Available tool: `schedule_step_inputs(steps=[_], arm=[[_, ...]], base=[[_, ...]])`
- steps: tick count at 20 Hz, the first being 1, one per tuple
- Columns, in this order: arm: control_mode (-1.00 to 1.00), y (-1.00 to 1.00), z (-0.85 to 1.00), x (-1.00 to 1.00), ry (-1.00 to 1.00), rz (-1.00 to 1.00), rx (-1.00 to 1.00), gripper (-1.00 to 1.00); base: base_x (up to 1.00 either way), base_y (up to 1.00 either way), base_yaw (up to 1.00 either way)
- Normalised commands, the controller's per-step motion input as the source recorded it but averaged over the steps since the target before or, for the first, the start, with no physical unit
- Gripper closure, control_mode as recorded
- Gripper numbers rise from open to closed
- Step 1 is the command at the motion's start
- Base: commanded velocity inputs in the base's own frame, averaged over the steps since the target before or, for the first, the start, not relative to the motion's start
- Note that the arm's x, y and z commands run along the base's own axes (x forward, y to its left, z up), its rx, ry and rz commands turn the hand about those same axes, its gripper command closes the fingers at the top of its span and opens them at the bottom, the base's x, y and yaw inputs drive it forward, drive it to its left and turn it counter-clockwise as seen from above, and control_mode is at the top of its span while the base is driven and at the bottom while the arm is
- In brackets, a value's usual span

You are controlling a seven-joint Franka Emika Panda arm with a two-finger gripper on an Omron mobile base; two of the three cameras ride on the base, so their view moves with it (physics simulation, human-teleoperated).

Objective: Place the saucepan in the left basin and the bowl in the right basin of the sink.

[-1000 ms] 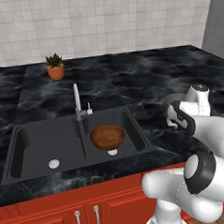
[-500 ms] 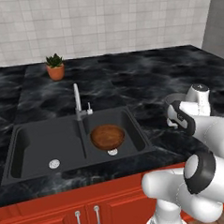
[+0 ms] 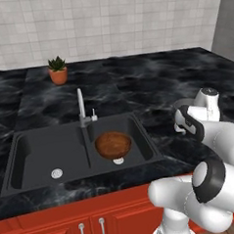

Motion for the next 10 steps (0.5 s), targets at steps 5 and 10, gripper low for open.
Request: schedule_step_inputs(steps=[5, 10], arm=[[1.00, 0.00, 0.00, 0.00, 0.00, 0.00, 0.00, -1.00], [1.00, 0.00, 0.00, 0.00, 0.00, 0.00, 0.00, -1.00]], base=[[0.28, 0.00, 0.00], [0.17, 0.07, 0.00]])
